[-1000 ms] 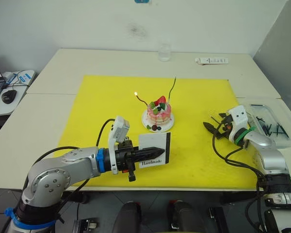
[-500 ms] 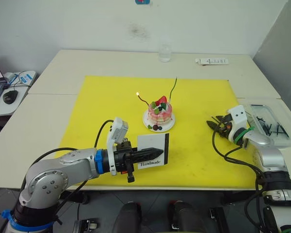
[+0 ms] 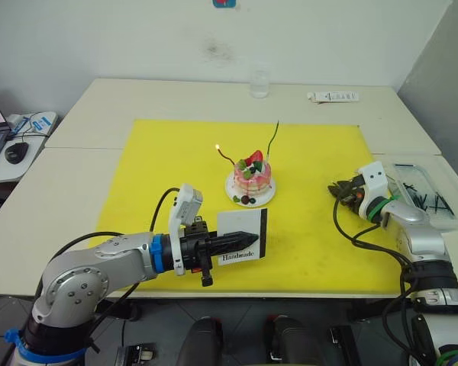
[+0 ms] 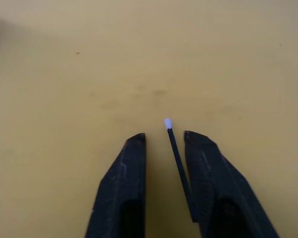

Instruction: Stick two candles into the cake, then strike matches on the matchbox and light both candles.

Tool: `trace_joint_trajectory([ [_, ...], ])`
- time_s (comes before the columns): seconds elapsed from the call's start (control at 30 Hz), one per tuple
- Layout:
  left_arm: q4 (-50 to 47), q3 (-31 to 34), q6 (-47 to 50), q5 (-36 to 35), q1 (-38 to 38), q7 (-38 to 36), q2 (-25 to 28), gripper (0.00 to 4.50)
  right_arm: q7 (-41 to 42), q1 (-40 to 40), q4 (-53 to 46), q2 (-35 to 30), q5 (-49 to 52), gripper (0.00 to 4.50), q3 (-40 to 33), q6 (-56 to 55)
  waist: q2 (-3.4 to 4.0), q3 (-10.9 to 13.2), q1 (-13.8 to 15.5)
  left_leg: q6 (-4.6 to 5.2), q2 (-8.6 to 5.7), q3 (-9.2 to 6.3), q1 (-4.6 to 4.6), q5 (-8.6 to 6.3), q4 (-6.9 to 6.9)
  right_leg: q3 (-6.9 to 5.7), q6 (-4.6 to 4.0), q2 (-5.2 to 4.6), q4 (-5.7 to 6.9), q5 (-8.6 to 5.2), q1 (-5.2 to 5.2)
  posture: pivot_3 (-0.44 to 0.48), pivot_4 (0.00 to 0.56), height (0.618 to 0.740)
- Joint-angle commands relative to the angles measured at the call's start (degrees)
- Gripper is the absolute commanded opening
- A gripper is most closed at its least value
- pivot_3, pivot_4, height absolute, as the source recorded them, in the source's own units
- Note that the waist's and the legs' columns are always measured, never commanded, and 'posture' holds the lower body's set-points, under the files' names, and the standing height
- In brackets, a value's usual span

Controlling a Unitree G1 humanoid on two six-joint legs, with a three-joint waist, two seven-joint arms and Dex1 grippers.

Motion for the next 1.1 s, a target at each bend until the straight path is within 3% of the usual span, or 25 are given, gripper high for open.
trace_joint_trajectory([
  [0.03, -1.47, 0.14, -0.99, -0.52, -0.44, -0.04, -0.36, 0.00, -0.64, -0.48, 0.59, -0.37, -0.70, 0.04, -0.61, 0.20, 0.00, 0.00, 0.00, 0.00, 0.00, 0.00, 0.00, 0.00, 0.00, 0.00, 0.01, 0.00, 0.00, 0.01, 0.00, 0.000, 0.150, 0.740],
  [0.3, -1.82, 0.12, -1.07, -0.63, 0.31, 0.32, -0.56, 0.00, 0.40, 1.92, -5.00, -1.01, 0.59, 0.04, -1.78, 1.91, 0.00, 0.00, 0.04, 0.00, 0.01, -0.02, -0.01, 0.00, -0.01, -0.01, 0.02, 0.01, -0.02, 0.01, 0.00, 0.000, 0.150, 0.740],
  [0.4, -1.90, 0.47, -0.97, -0.16, 1.27, -0.29, 0.20, 0.00, 4.17, 4.61, -14.54, -3.19, 2.58, 0.04, -1.43, 4.75, 0.00, 0.00, 0.04, 0.00, 0.02, -0.02, -0.03, 0.00, -0.05, -0.02, 0.06, 0.01, -0.04, 0.03, -0.02, 0.000, 0.150, 0.740],
  [0.47, -1.73, 1.07, -0.72, 0.13, 1.89, -1.42, 1.44, 0.00, 11.50, 8.01, -25.73, -7.71, 5.74, 0.04, 1.06, 8.66, 0.03, 0.02, 0.03, 0.00, 0.03, 0.00, -0.07, -0.01, -0.08, -0.01, 0.07, 0.01, -0.04, 0.02, -0.09, 0.000, 0.150, 0.740],
  [0.6, -0.46, 0.91, -1.80, 3.47, 2.63, -4.28, 3.43, 0.00, 19.77, 13.01, -38.57, -14.56, 9.34, 0.04, 4.58, 12.93, 0.03, 0.02, 0.01, 0.00, 0.12, -0.04, -0.14, -0.01, -0.15, -0.06, 0.04, 0.09, 0.00, -0.01, -0.23, 0.000, 0.150, 0.740],
  [0.83, 2.52, 1.09, -2.84, 8.22, 3.54, -8.56, 4.71, 0.00, 20.91, 14.33, -43.34, -14.18, 9.23, 0.04, 6.59, 10.37, 0.02, 0.02, 0.01, -0.01, 0.11, -0.09, -0.07, -0.01, -0.07, -0.07, -0.31, 0.08, 0.03, -0.18, -0.21, 0.000, 0.150, 0.740],
  [1.1, 10.10, 0.59, 3.36, 2.33, -4.66, 2.10, -1.95, 0.00, 19.97, 10.04, -52.87, -15.35, 11.81, 0.04, 6.15, 15.17, -0.02, 0.03, 0.17, 0.00, 0.04, -0.07, -0.18, -0.01, -0.07, -0.08, -0.23, -0.01, -0.05, -0.15, -0.20, 0.000, 0.150, 0.740],
])
